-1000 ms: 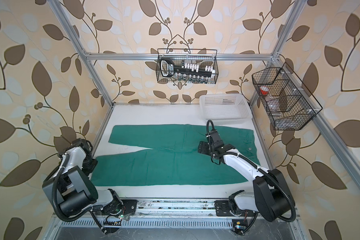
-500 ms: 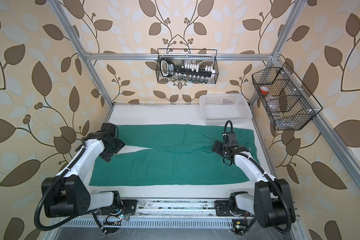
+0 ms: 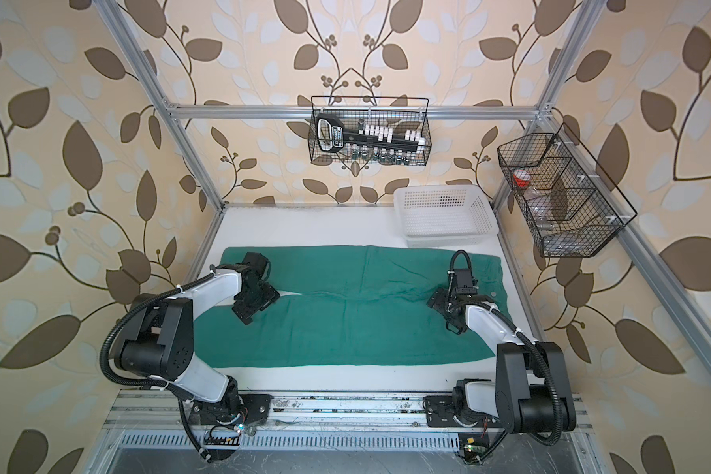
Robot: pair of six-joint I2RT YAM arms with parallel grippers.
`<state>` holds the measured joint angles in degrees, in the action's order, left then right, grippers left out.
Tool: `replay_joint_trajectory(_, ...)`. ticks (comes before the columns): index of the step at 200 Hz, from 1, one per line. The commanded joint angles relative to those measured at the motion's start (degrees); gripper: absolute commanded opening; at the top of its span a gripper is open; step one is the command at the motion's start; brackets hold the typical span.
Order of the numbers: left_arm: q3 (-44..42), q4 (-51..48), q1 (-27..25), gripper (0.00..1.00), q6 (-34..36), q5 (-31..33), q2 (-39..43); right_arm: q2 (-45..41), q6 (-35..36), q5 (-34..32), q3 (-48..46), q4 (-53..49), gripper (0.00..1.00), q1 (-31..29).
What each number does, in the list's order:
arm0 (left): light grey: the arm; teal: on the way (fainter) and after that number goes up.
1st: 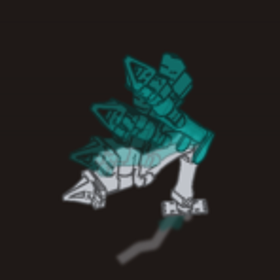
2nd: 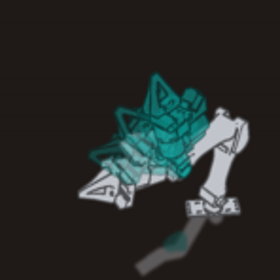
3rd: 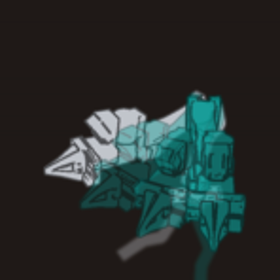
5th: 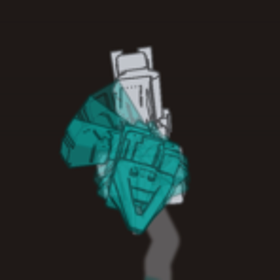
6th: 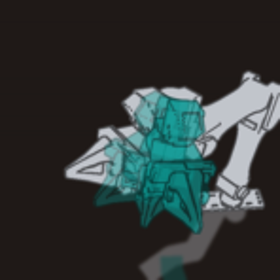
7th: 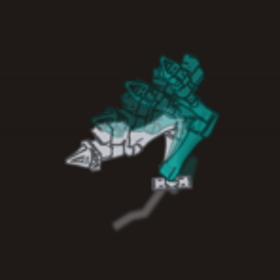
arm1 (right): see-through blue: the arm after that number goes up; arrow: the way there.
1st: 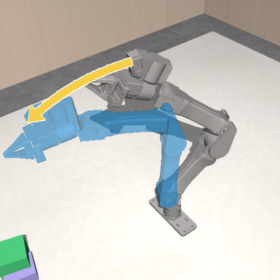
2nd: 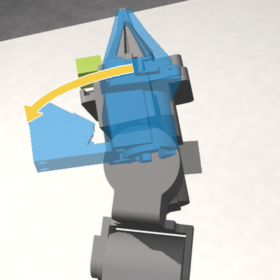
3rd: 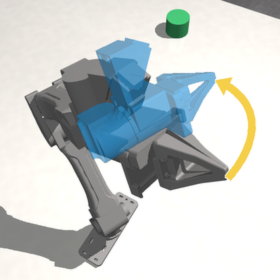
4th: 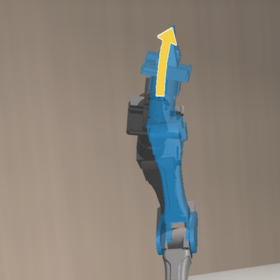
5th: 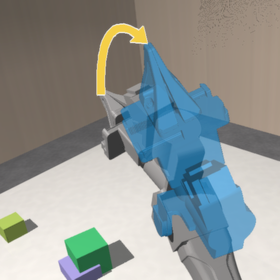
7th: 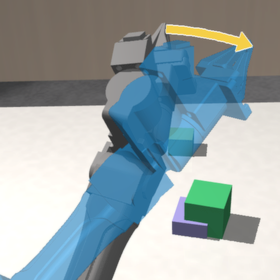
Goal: Fold and stack the trousers
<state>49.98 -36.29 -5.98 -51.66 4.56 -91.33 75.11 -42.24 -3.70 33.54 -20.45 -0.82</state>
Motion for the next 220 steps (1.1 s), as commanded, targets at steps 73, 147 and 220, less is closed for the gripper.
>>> replay_joint_trajectory(73, 3.3, -1.5, 1.1, 0.85, 4.8, 4.9, -1.9, -5.6, -18.4, -5.9, -6.7, -16.3, 0.91, -3.3)
replay_joint_trajectory(147, 5.0, -5.7, 4.1, 0.88, 8.0, 6.7, 1.5, -6.3, -7.8, -11.9, 4.8, -22.9, 0.96, 4.7)
replay_joint_trajectory(220, 9.8, -6.4, 10.8, 0.89, 12.1, 0.2, 5.5, -5.6, 0.4, -1.7, 7.3, -13.9, 0.93, 15.0)
